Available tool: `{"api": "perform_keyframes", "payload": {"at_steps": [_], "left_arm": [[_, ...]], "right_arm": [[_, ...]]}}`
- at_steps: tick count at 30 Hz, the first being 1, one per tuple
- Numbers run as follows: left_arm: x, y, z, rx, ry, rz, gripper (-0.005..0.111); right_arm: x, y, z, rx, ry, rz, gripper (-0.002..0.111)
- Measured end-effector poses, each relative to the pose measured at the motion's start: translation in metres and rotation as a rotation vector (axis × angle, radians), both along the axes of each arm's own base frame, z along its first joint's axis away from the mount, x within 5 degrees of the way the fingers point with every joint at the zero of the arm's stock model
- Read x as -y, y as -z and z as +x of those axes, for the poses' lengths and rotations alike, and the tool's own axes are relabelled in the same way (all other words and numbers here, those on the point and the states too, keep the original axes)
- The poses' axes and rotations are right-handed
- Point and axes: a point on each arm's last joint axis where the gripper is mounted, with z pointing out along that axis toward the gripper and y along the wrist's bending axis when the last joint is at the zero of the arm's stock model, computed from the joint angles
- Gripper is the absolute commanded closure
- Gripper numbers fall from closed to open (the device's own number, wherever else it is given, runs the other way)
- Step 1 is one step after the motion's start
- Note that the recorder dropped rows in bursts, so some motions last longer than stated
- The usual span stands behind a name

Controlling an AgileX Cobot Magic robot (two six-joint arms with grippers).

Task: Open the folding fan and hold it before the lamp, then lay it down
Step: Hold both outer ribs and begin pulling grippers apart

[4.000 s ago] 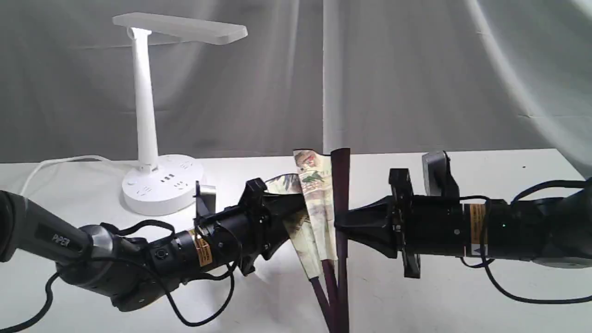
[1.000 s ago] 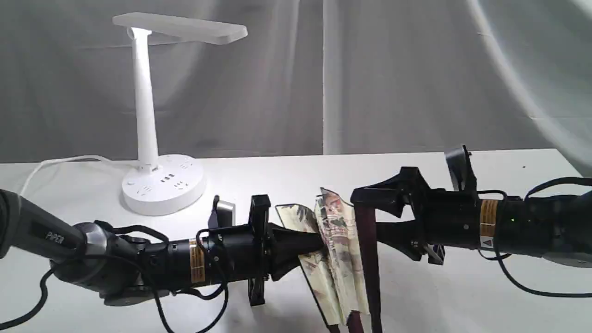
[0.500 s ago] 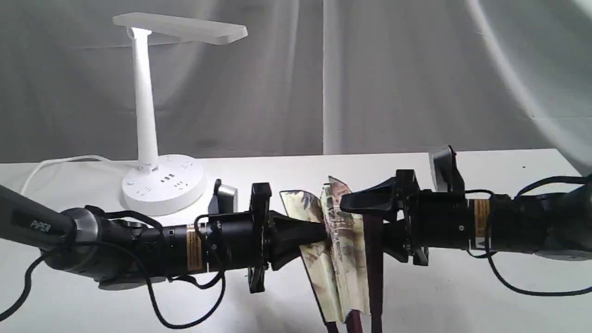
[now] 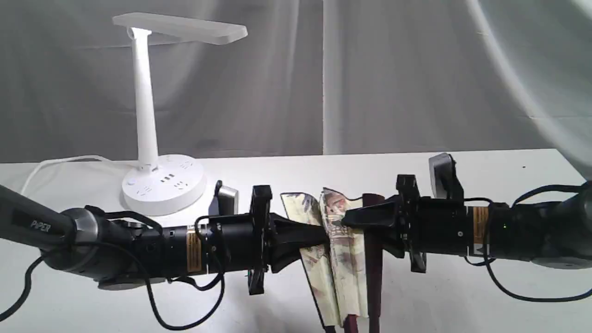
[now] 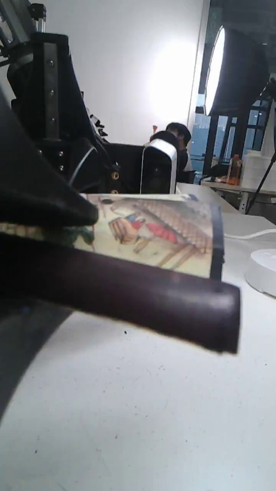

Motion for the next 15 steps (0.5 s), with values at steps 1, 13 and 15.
{"api": "perform_keyframes", "payload": {"at_steps": [1, 13, 15], "left_arm": [[0.0000, 0.0000, 0.0000, 0.000, 0.000, 0.000, 0.107], [-0.0003, 0.0013, 0.0005, 0.009, -0.005, 0.017, 0.107], [-0.0004, 0.0009, 0.0012, 0.010, -0.013, 0.013, 0.107]], "right_arm": [[-0.0001, -0.0002, 0.0000, 0.000, 0.000, 0.003, 0.095], [-0.0003, -0.0030, 0.0008, -0.016, 0.012, 0.042, 0.108], [-0.0003, -0.0031, 0.0009, -0.016, 0.014, 0.043, 0.108]]}}
